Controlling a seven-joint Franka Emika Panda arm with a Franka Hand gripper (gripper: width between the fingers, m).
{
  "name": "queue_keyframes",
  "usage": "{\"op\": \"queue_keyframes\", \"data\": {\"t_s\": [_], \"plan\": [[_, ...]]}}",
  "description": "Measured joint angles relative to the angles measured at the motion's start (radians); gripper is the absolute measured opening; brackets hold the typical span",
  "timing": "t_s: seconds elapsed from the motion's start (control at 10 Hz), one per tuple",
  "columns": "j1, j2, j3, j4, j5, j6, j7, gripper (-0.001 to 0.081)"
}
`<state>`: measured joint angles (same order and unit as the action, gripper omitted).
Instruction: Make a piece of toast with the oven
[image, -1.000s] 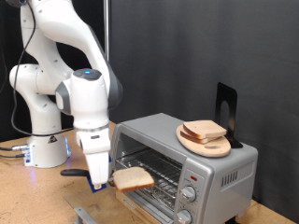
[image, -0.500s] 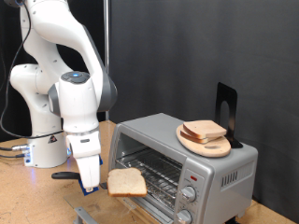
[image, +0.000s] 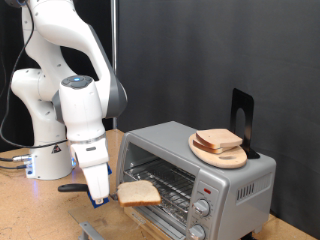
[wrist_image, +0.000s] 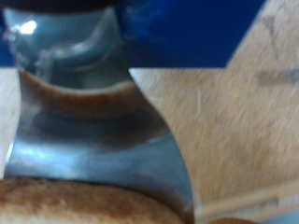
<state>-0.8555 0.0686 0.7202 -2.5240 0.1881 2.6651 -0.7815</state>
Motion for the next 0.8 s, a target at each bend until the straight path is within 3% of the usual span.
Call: {"op": "queue_keyframes", "data": {"t_s": [0.2, 0.4, 0.6, 0.8], "plan": [[0.005, -0.034, 0.038, -0.001, 0.172, 0.026, -0.146, 0.0393], [0.021, -0.083, 0.062, -0.003, 0.281, 0.030, -0.225, 0.0393], [0.031, -0.121, 0.083, -0.015, 0.265, 0.030, -0.191, 0.0393], [0.030, -0.129, 0.106, -0.040, 0.132, 0.085, -0.110, 0.0393]]}}
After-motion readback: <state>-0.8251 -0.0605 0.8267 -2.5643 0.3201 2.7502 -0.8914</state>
